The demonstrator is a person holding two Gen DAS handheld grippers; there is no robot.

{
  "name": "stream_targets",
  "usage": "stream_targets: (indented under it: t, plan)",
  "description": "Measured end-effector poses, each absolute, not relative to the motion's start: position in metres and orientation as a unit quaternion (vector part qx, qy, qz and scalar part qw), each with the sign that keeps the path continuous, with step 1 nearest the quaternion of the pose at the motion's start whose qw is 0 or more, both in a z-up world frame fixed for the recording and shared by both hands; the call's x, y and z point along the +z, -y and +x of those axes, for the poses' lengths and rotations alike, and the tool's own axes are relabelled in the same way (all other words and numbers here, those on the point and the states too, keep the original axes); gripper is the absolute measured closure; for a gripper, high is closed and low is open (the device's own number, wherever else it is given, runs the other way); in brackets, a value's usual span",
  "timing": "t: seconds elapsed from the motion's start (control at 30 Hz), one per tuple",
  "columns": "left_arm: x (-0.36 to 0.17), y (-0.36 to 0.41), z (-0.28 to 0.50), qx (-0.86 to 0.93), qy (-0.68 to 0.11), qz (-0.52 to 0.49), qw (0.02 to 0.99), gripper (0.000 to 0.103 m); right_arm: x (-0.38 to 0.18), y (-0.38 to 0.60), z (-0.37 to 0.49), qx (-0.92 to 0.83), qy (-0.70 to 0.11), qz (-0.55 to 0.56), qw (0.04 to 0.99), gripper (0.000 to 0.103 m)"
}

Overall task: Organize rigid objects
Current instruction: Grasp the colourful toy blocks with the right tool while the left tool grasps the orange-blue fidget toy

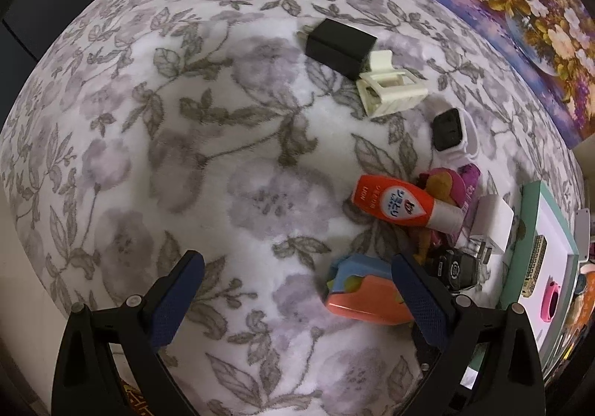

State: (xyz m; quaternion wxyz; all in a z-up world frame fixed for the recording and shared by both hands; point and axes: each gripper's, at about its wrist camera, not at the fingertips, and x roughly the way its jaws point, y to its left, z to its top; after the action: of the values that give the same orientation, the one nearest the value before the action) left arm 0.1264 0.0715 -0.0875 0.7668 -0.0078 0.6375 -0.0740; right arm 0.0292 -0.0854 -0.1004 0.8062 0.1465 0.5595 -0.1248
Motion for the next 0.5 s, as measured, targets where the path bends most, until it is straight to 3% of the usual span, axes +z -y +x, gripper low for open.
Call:
stream_targets:
  t: [0.5]
  plan:
    - [-0.096,-0.058,0.13,-0.069,-0.643,0.012,0.763,0.002,-0.118,0.068,0.044,-0.141,-0.566,0.116,0.804,0.002]
